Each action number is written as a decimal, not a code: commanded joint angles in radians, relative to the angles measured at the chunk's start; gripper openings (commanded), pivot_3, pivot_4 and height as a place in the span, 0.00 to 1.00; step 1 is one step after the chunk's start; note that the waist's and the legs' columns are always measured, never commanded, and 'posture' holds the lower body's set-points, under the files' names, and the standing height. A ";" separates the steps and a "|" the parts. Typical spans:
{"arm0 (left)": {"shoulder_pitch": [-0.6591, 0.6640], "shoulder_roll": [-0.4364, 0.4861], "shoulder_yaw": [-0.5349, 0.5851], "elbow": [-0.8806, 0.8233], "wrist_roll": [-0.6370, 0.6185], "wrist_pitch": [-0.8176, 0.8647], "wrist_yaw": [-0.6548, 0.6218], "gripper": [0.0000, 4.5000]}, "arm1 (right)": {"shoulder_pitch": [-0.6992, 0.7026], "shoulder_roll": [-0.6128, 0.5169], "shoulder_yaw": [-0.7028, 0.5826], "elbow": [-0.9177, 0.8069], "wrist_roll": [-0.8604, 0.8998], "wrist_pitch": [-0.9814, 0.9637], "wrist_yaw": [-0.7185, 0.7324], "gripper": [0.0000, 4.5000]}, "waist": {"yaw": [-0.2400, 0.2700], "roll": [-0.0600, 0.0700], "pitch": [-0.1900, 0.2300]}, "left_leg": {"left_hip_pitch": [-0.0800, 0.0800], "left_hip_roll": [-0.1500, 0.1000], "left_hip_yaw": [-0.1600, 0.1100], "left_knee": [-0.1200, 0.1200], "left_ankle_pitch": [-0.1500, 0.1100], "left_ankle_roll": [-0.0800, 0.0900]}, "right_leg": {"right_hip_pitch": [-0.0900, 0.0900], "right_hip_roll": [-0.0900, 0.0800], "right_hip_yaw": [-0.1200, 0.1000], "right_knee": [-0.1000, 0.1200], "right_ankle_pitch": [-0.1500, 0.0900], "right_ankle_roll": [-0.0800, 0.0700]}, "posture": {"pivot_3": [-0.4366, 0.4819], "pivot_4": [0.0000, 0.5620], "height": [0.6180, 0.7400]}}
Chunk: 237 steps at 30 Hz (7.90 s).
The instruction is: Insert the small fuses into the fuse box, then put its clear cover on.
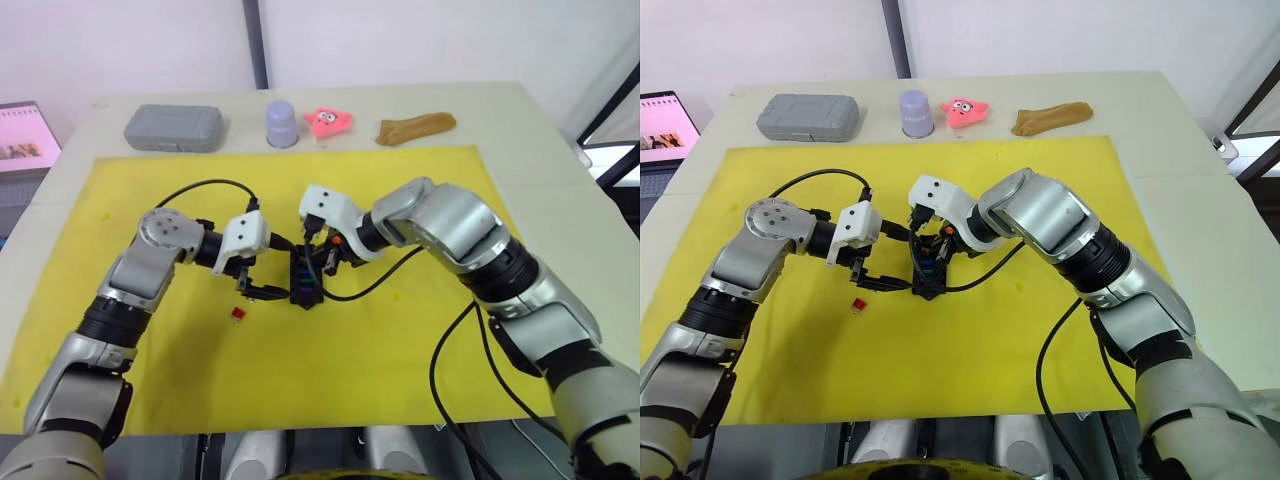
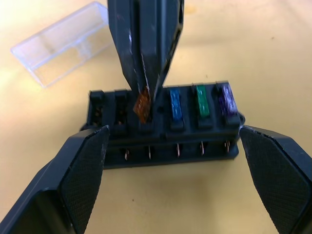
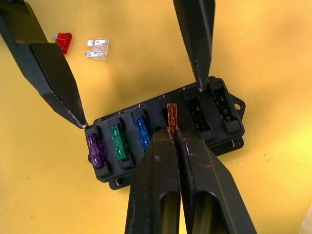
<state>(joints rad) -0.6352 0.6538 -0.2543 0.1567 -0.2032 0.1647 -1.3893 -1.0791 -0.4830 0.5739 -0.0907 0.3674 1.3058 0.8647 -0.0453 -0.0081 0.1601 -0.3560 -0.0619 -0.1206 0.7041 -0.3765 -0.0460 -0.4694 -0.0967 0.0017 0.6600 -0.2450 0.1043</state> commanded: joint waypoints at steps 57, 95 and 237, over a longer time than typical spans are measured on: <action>0.064 0.064 0.107 -0.169 -0.040 0.117 0.067 0.98 | -0.130 -0.073 0.101 -0.043 -0.061 -0.132 0.112 0.00 | 0.000 0.000 0.000 | 0.000 -0.001 -0.003 0.001 0.000 0.000 | 0.001 -0.001 -0.003 0.000 0.000 0.000 | 0.48 0.27 1.00; 0.075 0.021 0.058 -0.133 -0.007 0.076 0.116 0.98 | -0.111 -0.050 0.175 -0.017 -0.166 -0.192 0.181 0.00 | 0.001 0.000 0.000 | -0.001 -0.001 -0.004 0.001 0.000 0.000 | 0.002 -0.001 -0.004 0.000 0.000 0.000 | 0.48 0.27 1.00; 0.252 0.511 0.350 0.065 -0.132 0.065 -0.142 1.00 | 0.808 -0.663 -0.719 -0.284 0.011 -0.817 0.403 1.00 | 0.016 0.001 0.001 | 0.005 0.001 0.002 -0.002 -0.001 0.002 | 0.010 0.001 -0.005 -0.008 0.000 0.000 | 0.48 0.27 1.00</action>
<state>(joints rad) -0.3682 1.1405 0.0661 0.2194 -0.3361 0.2464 -1.5239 -0.2725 -1.1277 -0.1077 -0.3713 0.3711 0.5051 1.2676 -0.0293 -0.0075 0.1606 -0.3512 -0.0608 -0.1184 0.7018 -0.3777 -0.0438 -0.4597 -0.0951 -0.0037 0.6518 -0.2447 0.1038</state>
